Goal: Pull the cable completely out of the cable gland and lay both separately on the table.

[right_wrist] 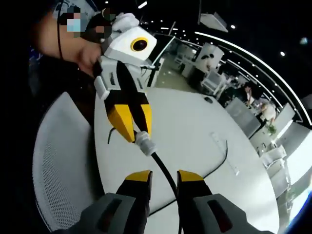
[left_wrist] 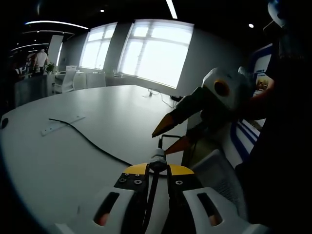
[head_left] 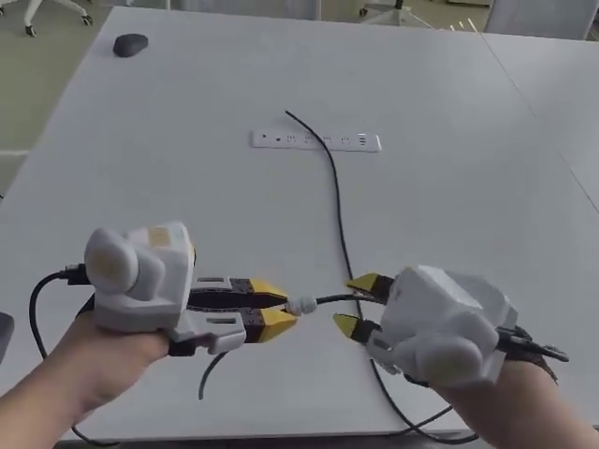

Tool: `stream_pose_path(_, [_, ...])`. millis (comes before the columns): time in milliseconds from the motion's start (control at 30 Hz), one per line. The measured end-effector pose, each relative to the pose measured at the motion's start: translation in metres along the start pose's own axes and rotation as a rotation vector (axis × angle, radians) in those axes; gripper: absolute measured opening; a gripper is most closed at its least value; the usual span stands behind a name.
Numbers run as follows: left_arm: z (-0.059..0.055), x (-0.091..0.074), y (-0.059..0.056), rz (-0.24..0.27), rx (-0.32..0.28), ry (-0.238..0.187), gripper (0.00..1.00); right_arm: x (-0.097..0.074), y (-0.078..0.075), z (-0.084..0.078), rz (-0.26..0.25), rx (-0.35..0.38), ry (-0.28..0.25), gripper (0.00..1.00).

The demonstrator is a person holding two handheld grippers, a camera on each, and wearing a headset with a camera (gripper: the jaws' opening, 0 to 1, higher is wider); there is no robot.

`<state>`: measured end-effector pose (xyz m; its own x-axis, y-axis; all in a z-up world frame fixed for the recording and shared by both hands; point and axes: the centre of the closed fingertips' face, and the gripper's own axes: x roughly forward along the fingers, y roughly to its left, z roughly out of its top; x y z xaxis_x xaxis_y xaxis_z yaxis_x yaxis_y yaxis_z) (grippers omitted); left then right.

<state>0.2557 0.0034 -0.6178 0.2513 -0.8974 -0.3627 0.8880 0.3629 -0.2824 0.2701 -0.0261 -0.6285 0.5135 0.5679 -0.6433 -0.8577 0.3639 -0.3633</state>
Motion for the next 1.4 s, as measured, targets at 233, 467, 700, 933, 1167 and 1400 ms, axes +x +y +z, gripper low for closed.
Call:
stream_pose_path(233, [-0.001,0.003,-0.001,0.001,0.01,0.015,0.14,0.003,0.004,0.003,0.024,-0.077,0.004,0.04])
stream_pose_path(467, [0.0,0.007,-0.004,-0.006,0.012,0.015,0.14,0.001,0.005,-0.007,0.043,0.025,-0.002,0.01])
stream_pose_path(700, [0.004,0.011,-0.004,-0.006,0.02,0.004,0.13,-0.003,0.0,-0.014,0.034,0.141,-0.007,0.01])
stream_pose_path(933, [0.008,0.013,-0.004,-0.006,0.019,-0.004,0.13,-0.004,-0.003,-0.015,0.058,0.133,-0.034,0.0])
stream_pose_path(1167, [0.01,0.017,-0.003,0.001,0.012,-0.008,0.13,-0.005,-0.007,-0.018,0.068,0.187,-0.045,0.01])
stream_pose_path(1400, [0.007,0.021,-0.01,-0.016,0.032,0.014,0.14,-0.002,0.009,-0.012,0.123,0.065,-0.054,0.0])
